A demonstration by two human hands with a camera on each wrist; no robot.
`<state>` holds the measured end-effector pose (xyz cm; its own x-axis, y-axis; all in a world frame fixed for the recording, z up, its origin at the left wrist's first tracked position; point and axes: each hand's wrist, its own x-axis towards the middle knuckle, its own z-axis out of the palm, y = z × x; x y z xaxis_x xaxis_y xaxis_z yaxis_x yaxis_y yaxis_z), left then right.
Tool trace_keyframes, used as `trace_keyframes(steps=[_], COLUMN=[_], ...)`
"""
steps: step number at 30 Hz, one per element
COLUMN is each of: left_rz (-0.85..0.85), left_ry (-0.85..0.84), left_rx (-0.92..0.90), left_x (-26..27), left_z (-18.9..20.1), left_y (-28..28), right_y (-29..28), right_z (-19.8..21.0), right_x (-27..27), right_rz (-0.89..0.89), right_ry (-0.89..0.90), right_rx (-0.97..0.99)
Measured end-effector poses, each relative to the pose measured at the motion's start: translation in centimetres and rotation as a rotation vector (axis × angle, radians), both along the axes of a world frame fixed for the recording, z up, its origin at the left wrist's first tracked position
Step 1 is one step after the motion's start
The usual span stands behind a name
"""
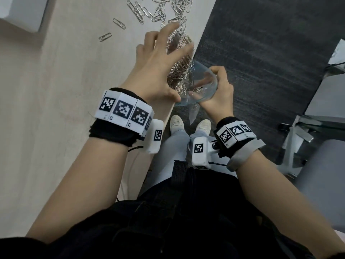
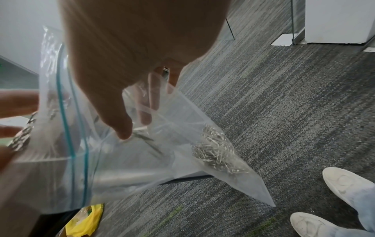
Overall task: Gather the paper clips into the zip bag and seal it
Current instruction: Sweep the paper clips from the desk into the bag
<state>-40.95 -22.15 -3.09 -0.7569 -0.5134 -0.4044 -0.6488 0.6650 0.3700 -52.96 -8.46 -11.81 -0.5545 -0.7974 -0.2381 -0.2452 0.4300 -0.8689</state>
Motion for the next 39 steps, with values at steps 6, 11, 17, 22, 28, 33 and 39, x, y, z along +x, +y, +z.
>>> trace_keyframes(steps=[6,11,17,22,28,33,39], left_rz=[0.058,0.091,0.099,0.056,0.066,0.083,0.174], left_ry=[0.147,0.258,0.273,0.312,0.206,0.108,0.279], left_rx=[0.095,0.104,0.064,0.019,0.018,0.111,0.153], left_x=[-0.1,0.2,0.2,0.1,1.5,2.3,1.5], left_z=[-0.3,-1.4,-1.8,-2.0,-0.6,-0.1,-1.7], left_y=[-0.2,0.4,1.4,2.1,0.6,0.1,1.0], right_y=[-0.2,-0.2,-0.1,-0.2,-0.2,-0.1,0.0], right_z=[0.4,0.4,0.2,0.0,0.0,-0.2,0.0], right_x=[0.1,0.2,0.2,0.2,0.2,0.1,0.2], right_rz=[-0.009,-0.022,-0.013,-0.022,-0.017,-0.005,-0.013], right_ry=[0.003,0.031,0.05,0.076,0.038,0.015,0.018], right_rx=[-0.006,0.006,-0.002,-0.005,-0.052,-0.054,-0.062])
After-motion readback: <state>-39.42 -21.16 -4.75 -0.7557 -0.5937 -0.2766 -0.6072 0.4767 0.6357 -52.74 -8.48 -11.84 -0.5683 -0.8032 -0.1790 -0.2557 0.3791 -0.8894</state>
